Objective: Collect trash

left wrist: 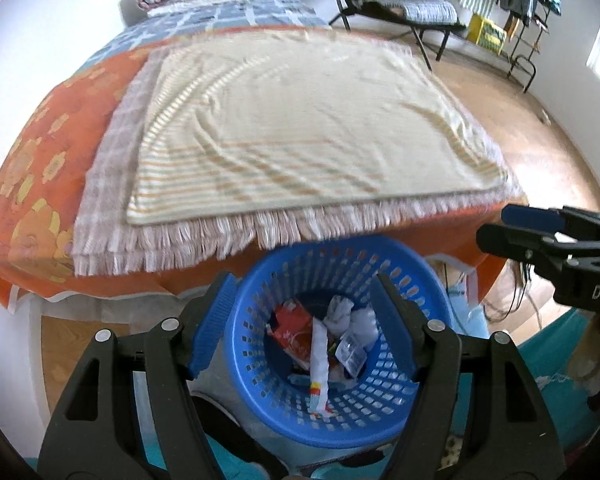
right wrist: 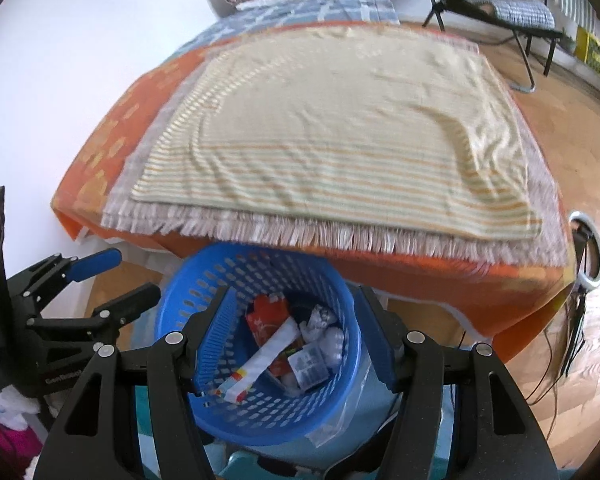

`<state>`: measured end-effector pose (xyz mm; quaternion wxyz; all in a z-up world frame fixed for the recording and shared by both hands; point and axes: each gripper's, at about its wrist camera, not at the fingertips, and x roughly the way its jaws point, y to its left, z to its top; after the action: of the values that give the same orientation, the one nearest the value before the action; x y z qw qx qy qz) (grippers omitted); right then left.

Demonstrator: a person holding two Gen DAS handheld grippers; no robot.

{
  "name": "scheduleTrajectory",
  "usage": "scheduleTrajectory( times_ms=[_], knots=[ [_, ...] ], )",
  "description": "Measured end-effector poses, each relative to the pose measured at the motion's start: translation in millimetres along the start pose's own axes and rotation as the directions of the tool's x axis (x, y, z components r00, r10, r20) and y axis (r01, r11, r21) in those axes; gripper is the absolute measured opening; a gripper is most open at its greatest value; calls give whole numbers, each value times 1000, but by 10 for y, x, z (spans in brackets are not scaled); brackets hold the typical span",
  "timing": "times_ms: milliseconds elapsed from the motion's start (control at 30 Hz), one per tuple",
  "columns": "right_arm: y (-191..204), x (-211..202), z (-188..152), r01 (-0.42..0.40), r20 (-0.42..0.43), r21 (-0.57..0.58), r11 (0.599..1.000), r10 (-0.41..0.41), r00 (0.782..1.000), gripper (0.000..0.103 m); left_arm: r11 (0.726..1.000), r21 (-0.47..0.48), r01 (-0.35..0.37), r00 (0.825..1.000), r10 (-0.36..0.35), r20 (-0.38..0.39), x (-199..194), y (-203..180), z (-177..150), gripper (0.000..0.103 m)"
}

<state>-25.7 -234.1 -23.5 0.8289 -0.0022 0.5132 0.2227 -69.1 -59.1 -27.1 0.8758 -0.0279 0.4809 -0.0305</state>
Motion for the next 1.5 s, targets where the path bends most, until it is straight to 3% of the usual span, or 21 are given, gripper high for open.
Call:
scheduleTrajectory(
  times_ms=[167, 267, 600, 767, 867, 967, 1500],
  knots=[
    [27, -184, 83, -5, 51, -7, 1000, 5, 999, 66, 1000, -1, -7, 998, 7, 59, -225, -1, 128, 74],
    [60, -310, 139, 8, 91, -22, 1000, -6, 996, 67, 1000, -3, -15, 994, 15, 109, -400, -1, 228, 84],
    [42, -668, 370, -19, 204, -4, 1000, 19, 979, 69, 1000, 2, -8, 976, 8, 218, -784, -57, 523, 85],
    [63, -766, 468, -9, 237, -20, 1000, 14, 971, 70, 1000, -8, 15, 969, -13, 247, -909, -86, 628, 87],
    [69, -797, 526, 2, 253, -31, 1000, 6, 967, 71, 1000, -9, 11, 963, -9, 270, -975, -97, 684, 93],
    [55, -814, 562, -3, 266, -29, 1000, 11, 964, 81, 1000, -11, 7, 959, -4, 283, -1015, -100, 723, 93],
    [-12, -851, 616, -16, 284, -13, 1000, 20, 959, 81, 999, -30, -23, 955, 31, 294, -1092, -119, 783, 99]
  ],
)
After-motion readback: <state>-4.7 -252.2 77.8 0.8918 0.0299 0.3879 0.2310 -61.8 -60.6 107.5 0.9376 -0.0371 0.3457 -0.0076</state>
